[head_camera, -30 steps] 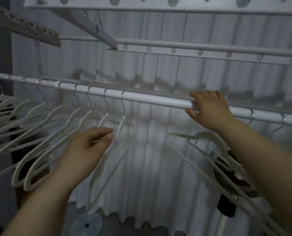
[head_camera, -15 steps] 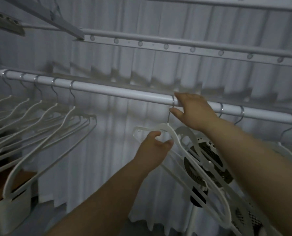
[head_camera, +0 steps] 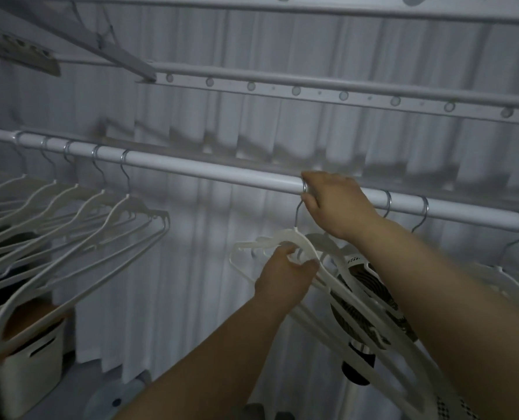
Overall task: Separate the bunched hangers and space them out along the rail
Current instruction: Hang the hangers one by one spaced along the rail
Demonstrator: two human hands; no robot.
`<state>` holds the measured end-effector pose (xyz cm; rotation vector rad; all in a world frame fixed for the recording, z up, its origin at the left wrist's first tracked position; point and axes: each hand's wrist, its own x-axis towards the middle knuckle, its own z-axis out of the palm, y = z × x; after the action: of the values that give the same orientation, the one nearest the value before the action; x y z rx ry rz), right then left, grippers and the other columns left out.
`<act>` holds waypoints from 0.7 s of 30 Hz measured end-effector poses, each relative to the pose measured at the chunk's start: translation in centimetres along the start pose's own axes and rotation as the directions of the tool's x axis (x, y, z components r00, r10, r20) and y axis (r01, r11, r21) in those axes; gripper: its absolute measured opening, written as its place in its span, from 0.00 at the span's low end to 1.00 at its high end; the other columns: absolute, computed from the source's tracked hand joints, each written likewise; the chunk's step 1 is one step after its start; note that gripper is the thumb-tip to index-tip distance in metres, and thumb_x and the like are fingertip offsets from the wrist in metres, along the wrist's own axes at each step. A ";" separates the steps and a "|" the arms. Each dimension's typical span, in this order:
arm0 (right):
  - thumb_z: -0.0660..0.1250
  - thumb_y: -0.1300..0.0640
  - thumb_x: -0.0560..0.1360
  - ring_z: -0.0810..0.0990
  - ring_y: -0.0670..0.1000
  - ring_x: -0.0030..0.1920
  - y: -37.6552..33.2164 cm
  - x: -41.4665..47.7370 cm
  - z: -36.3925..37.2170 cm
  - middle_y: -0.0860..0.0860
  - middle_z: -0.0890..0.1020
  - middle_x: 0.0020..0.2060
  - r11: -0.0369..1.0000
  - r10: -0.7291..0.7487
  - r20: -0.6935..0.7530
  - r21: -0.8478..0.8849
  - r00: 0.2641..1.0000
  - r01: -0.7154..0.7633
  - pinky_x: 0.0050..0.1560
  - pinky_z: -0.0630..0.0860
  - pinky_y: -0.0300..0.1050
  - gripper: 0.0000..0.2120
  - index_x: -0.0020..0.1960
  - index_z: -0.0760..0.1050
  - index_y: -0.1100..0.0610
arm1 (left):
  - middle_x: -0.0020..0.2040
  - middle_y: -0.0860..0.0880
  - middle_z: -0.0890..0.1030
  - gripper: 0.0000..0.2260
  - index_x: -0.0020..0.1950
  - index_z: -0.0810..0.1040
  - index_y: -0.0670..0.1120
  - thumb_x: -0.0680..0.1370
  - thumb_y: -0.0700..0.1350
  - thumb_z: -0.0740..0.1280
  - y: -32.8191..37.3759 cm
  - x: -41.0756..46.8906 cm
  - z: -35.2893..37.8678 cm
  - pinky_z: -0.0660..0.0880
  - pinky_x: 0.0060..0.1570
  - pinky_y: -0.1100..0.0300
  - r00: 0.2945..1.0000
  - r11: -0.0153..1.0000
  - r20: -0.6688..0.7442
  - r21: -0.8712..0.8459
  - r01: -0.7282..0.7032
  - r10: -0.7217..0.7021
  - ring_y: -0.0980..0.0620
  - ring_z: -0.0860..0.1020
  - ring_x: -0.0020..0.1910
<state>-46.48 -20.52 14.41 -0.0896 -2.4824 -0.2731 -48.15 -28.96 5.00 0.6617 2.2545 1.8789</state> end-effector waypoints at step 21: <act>0.54 0.51 0.79 0.66 0.55 0.67 -4.2 1.3 0.8 0.54 0.71 0.67 0.997 0.078 -0.061 -0.004 0.995 -0.078 0.71 0.51 0.50 0.20 0.70 0.63 0.55 | 0.19 0.53 0.74 0.15 0.29 0.73 0.45 0.76 0.42 0.59 -1.7 1.1 -8.7 0.66 0.20 0.74 0.999 0.992 0.026 -0.124 0.038 -0.035 0.56 0.70 0.27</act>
<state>-48.54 -24.49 13.86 -0.1781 -2.4113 -0.2468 -52.79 -36.57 5.44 0.6162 2.0992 1.9639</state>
